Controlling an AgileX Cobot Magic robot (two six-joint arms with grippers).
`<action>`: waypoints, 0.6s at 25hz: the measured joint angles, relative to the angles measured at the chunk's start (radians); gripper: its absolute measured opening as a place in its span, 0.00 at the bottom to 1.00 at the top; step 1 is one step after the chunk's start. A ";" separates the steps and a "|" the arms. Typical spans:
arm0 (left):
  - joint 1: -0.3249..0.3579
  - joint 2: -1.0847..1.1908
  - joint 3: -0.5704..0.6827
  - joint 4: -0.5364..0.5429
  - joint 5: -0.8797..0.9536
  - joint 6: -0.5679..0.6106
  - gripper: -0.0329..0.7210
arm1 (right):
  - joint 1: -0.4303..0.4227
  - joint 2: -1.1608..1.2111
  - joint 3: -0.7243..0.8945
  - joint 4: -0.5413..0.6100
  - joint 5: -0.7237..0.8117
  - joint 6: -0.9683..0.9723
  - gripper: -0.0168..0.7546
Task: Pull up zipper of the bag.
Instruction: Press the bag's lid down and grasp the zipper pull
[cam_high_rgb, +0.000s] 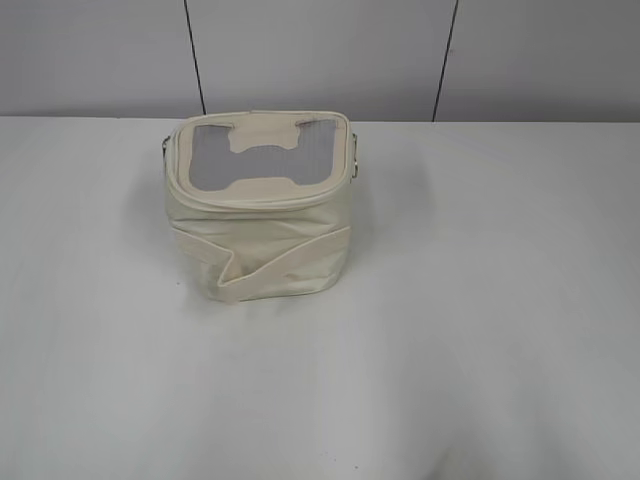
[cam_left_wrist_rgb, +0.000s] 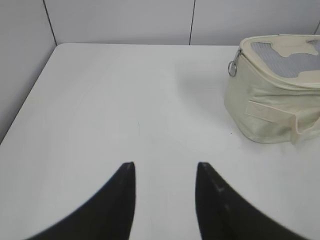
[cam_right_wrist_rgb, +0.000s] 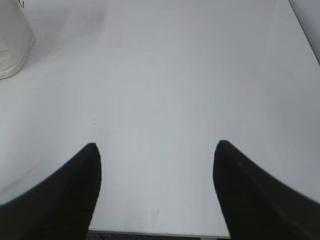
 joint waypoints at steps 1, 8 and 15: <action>0.000 0.000 0.000 0.000 0.000 0.000 0.46 | 0.000 0.000 0.000 0.000 0.000 0.000 0.73; 0.000 0.000 0.000 0.000 0.000 0.000 0.46 | 0.000 0.000 0.000 0.000 0.000 0.000 0.73; 0.000 0.000 0.000 0.000 0.000 0.000 0.46 | 0.000 0.000 0.000 0.000 0.000 0.001 0.73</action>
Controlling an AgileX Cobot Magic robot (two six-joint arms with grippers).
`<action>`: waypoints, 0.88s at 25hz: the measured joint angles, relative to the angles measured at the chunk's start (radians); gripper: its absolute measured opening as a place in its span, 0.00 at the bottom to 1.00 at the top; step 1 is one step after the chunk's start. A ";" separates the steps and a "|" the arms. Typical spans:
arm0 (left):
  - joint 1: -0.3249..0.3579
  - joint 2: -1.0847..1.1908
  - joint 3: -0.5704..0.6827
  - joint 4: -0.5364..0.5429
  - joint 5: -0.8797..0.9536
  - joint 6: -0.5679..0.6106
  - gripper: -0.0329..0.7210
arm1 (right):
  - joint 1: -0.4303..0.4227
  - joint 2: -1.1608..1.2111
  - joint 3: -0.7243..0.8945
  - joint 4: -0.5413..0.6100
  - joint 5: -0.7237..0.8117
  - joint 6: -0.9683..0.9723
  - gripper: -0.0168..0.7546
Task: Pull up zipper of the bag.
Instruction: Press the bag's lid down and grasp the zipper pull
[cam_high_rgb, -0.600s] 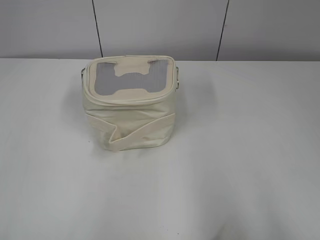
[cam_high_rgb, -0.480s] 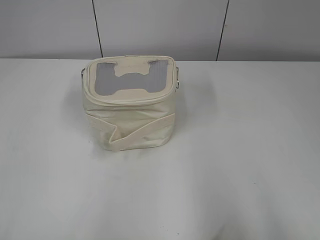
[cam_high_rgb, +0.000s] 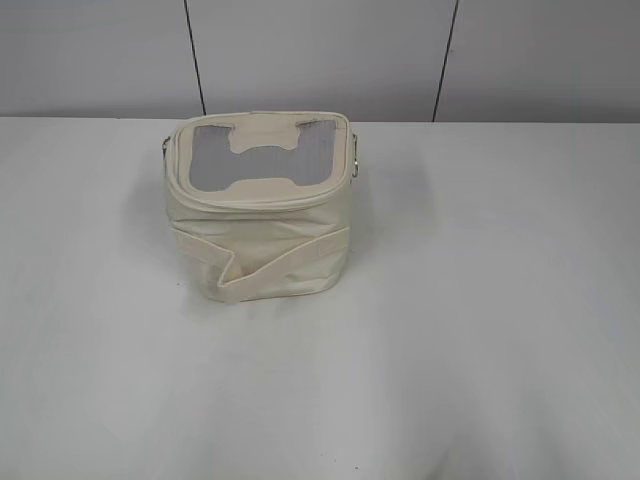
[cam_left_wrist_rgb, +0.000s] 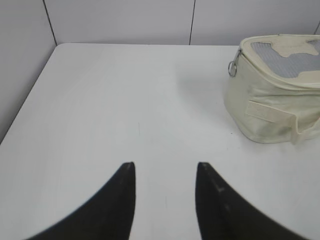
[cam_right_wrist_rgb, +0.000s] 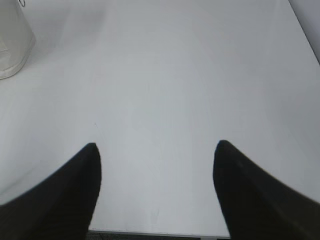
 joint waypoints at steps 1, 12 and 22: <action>0.000 0.000 0.000 0.000 0.000 0.000 0.46 | 0.000 0.000 0.000 0.000 0.000 -0.001 0.73; 0.000 0.000 0.000 0.000 0.000 0.000 0.46 | 0.000 0.000 0.000 0.006 0.000 -0.002 0.73; 0.000 0.000 0.000 0.000 0.000 0.000 0.46 | 0.000 0.433 -0.076 0.483 -0.249 -0.471 0.73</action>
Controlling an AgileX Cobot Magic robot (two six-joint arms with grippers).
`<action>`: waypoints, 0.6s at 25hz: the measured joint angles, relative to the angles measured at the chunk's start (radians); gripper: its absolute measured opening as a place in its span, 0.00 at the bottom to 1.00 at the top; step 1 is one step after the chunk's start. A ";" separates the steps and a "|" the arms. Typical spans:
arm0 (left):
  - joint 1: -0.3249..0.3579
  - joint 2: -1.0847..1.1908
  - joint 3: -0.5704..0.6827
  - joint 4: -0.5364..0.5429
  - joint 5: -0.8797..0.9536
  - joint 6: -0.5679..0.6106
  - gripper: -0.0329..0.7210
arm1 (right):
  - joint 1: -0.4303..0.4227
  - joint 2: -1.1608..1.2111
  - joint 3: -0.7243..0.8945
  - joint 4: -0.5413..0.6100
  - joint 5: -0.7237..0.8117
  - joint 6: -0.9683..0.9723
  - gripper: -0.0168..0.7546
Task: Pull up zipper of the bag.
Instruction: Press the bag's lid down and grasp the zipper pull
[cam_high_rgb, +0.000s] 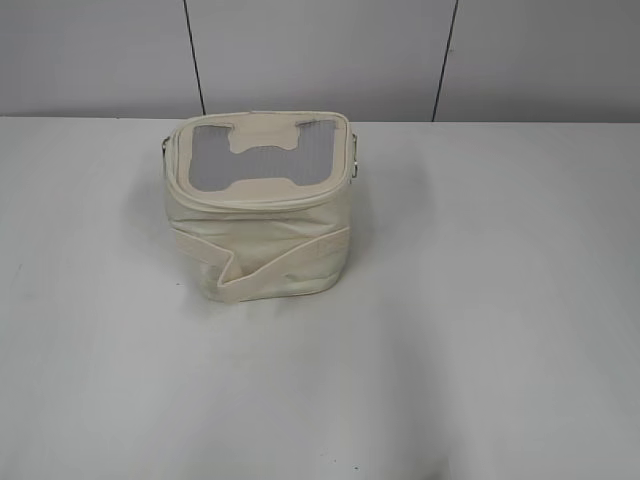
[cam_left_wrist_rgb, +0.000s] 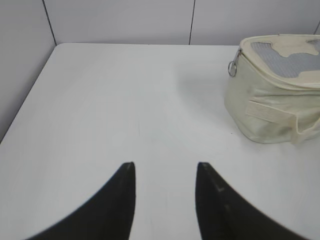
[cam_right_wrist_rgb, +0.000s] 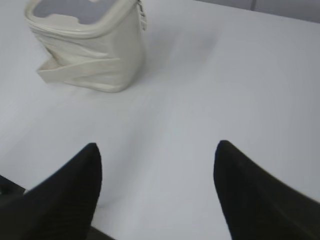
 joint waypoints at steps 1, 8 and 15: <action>0.000 0.000 0.000 0.000 0.000 0.000 0.46 | 0.000 0.077 -0.022 0.077 -0.029 -0.079 0.73; 0.000 0.000 0.000 0.000 0.000 0.000 0.46 | 0.020 0.778 -0.342 0.545 -0.088 -0.666 0.73; 0.000 0.000 0.000 0.002 0.000 0.000 0.46 | 0.153 1.426 -0.982 0.548 0.065 -0.729 0.73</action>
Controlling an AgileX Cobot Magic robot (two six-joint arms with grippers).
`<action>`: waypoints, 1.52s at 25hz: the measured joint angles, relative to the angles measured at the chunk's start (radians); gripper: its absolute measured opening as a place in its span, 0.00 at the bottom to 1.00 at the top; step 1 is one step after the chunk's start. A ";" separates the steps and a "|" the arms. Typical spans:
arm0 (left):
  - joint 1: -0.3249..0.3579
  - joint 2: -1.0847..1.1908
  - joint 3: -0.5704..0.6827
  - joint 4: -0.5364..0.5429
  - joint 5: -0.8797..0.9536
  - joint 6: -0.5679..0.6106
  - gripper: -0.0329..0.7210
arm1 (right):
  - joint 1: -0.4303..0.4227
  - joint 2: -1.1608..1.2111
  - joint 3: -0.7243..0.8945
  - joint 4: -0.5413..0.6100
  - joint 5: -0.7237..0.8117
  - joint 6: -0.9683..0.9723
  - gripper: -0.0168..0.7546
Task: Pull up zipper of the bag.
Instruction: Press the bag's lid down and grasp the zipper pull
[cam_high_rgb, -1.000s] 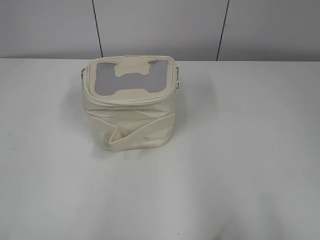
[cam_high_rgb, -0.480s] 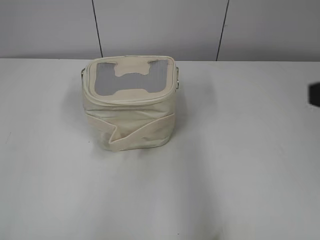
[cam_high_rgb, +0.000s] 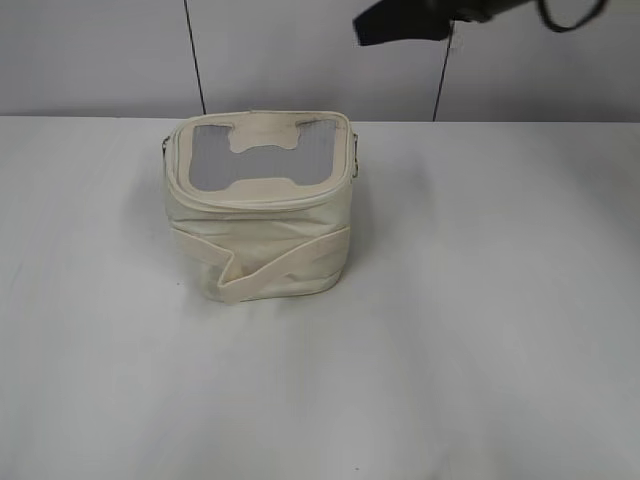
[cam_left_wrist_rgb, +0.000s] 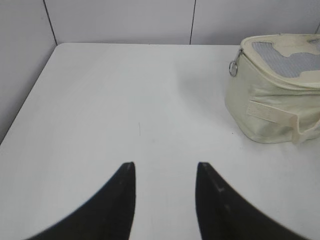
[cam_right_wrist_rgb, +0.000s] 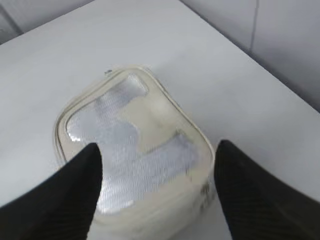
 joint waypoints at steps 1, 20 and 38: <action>0.000 0.000 0.000 0.000 0.000 0.000 0.46 | 0.016 0.086 -0.103 -0.002 0.043 0.016 0.73; 0.000 0.059 0.000 0.013 -0.002 0.000 0.38 | 0.242 0.728 -0.905 -0.156 0.193 0.307 0.69; -0.001 0.364 -0.026 -0.204 -0.294 0.092 0.37 | 0.252 0.736 -0.937 -0.231 0.171 0.346 0.51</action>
